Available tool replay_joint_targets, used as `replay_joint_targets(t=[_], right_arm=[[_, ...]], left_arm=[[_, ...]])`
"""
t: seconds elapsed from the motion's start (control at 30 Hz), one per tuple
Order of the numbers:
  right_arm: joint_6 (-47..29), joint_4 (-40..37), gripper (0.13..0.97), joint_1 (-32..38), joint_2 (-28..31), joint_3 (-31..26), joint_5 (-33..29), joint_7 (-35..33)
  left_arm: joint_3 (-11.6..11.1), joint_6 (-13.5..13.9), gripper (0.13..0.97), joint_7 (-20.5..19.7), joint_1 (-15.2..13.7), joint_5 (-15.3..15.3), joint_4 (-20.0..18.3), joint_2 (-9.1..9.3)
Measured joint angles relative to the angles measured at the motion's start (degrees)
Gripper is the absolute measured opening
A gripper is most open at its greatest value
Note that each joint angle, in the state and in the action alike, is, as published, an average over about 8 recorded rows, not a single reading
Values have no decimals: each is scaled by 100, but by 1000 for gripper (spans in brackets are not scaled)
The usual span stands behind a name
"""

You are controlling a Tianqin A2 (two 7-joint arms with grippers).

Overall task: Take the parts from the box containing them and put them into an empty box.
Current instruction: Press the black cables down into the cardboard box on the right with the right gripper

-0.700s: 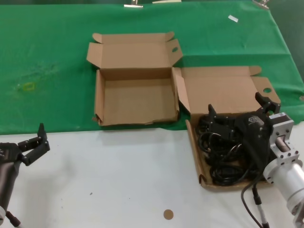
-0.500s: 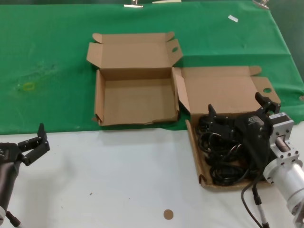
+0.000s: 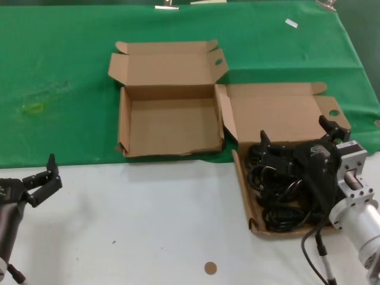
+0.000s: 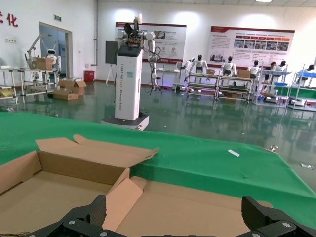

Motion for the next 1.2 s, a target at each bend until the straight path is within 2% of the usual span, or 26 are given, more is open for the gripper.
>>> replay_joint_targets(t=[0.13,0.37,0.53,0.6,0.83,0.97,1.1,1.13,1.2], right_arm=[[0,0,966,0,1,0,0,0],[37,16,966,1,73,-44,20,28],[202,65,966,27,302,-229,134,70],[323,101,966,47,465,-367,250,63],[888,290,966,217,1413,-1182,1106,-147],[1126,418,966,420,2110,-1777,1731,-297],[1152,533,966,708,2831,-2388,2221,-390],[1114,558,966,796,3014,-2541,2304,-398],[991,602,966,989,3381,-2845,2422,-390]], left_arm=[[0,0,959,-1,0,0,0,0],[0,0,898,-1,0,0,0,0],[0,0,889,-1,0,1,0,0],[0,0,854,-1,0,1,0,0],[0,0,747,-2,0,1,0,0],[0,0,641,-4,0,1,0,0],[0,0,535,-4,0,1,0,0],[0,0,535,-4,0,1,0,0],[0,0,484,-4,0,1,0,0]])
